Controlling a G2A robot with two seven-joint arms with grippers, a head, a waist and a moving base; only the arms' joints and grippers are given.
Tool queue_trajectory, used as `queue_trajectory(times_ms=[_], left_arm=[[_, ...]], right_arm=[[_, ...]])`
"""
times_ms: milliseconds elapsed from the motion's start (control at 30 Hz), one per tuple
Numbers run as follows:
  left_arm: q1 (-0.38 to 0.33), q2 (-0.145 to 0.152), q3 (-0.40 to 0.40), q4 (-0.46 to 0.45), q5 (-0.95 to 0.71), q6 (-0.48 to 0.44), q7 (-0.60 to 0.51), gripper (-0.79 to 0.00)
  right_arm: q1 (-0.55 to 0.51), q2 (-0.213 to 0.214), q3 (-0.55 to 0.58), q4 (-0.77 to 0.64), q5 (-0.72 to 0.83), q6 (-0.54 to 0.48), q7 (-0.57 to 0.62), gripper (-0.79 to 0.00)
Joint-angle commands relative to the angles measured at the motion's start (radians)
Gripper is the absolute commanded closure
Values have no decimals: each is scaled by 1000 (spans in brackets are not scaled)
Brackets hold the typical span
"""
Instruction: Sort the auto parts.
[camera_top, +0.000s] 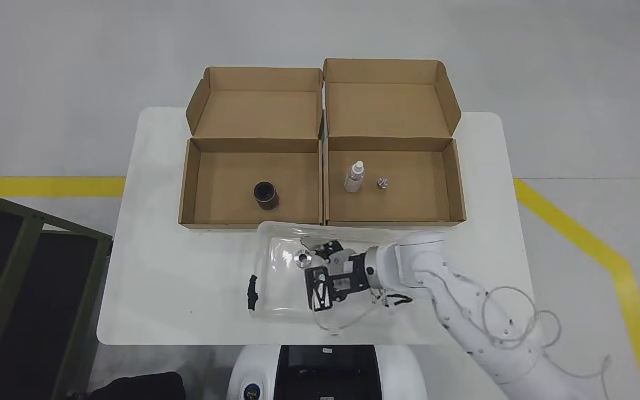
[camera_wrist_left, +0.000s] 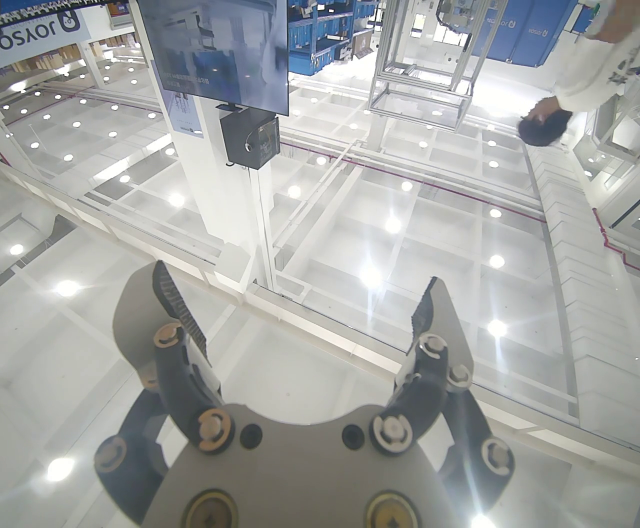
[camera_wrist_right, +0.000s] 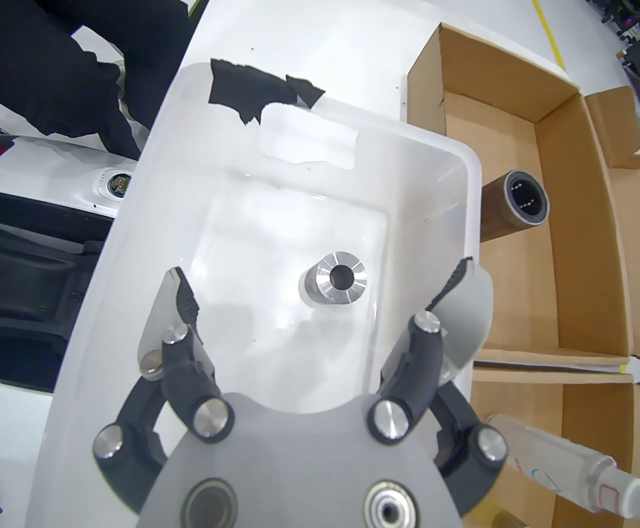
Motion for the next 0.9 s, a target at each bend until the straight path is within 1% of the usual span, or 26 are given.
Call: queue_trajectory(times_ms=[0, 67, 233, 367, 400, 433, 667, 867], left_arm=[[0, 0, 0, 0, 0, 0, 0, -785], [0, 0, 0, 0, 0, 0, 0, -785], [0, 0, 0, 0, 0, 0, 0, -785], [0, 0, 0, 0, 0, 0, 0, -785], [0, 0, 0, 0, 0, 0, 0, -785], [0, 0, 0, 0, 0, 0, 0, -785], [0, 0, 0, 0, 0, 0, 0, -785], [0, 0, 0, 0, 0, 0, 0, -785]], right_arm=[[13, -4, -12, 32, 3, 5, -10, -727], [29, -8, -24, 59, 6, 14, -21, -736], [69, -21, -52, 120, 18, 42, -39, -711], [99, -32, -78, 167, 22, 61, -50, -610], [106, -35, -85, 180, 24, 65, -54, -536], [114, -38, -92, 192, 25, 66, -56, -511], [148, -54, -126, 251, 33, 74, -79, -471], [167, -63, -142, 295, 44, 79, -98, -391]])
